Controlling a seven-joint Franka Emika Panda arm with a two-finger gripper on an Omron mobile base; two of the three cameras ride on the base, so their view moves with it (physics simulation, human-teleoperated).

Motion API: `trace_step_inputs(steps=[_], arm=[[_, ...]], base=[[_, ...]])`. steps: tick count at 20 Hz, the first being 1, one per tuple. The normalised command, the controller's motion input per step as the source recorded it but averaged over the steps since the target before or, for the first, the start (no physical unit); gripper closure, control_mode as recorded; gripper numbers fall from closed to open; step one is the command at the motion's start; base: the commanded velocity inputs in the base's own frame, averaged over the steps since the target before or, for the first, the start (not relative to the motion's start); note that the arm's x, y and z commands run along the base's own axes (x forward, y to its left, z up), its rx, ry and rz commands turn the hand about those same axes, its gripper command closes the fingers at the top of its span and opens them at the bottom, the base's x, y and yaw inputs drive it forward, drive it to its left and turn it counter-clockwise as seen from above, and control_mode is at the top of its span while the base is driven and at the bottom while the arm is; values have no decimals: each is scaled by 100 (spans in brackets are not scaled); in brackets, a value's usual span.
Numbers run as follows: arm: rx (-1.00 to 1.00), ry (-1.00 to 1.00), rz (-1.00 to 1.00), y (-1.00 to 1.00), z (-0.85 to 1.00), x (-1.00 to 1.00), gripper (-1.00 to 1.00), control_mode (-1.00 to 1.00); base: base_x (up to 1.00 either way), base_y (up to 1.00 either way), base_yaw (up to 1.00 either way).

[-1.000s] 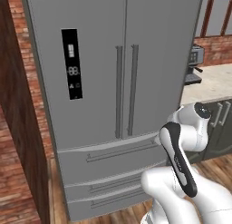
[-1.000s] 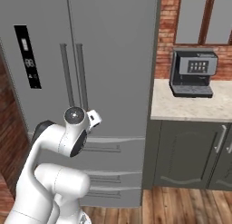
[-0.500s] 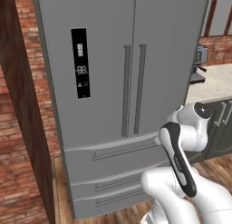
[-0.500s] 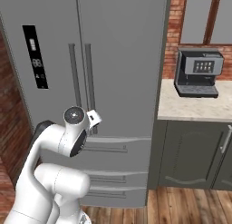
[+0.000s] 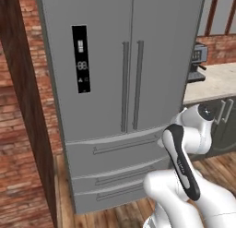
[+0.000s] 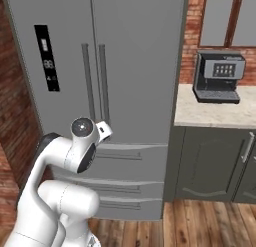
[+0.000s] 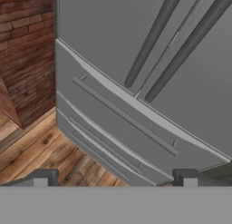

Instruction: Place one of the steaks on the plate and the other in the bowl. Then place the bowl in the fridge.

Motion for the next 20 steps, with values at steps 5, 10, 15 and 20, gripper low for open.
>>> trace_step_inputs(steps=[5,10,15,20], arm=[[0,0,0,0,0,0,-100,100],[0,0,0,0,0,0,-100,100],[0,0,0,0,0,0,-100,100],[0,0,0,0,0,0,-100,100]], base=[[-13,-6,16],[24,0,20],[16,-9,18],[1,-5,7]])
